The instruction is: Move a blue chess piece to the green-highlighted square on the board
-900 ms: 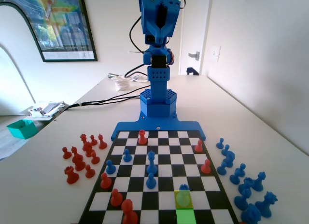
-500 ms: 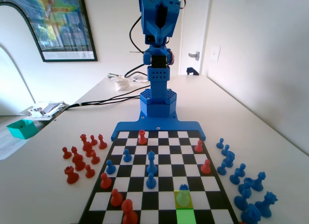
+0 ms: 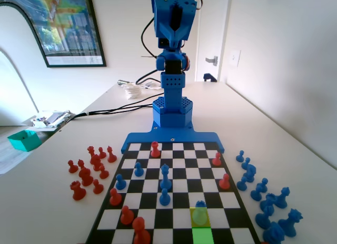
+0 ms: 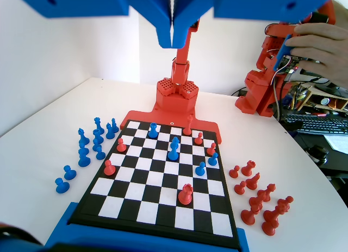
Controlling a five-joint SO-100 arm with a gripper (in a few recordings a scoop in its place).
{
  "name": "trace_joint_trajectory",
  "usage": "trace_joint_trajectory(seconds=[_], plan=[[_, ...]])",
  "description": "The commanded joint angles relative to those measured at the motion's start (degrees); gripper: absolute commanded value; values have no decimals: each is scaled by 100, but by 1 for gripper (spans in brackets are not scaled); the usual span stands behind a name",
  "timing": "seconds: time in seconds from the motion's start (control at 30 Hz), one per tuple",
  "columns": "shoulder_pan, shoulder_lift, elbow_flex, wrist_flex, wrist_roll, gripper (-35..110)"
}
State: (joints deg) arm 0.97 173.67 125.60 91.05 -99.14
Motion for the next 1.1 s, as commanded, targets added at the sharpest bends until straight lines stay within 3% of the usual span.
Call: trace_joint_trajectory(seconds=[0.0,0.27,0.53,1.07], plan=[[-18,132,-53,-97,-79,2],[-62,-343,-352,-255,26,1],[62,-2171,-1178,-615,62,1],[475,-5871,-1749,-2364,-35,1]])
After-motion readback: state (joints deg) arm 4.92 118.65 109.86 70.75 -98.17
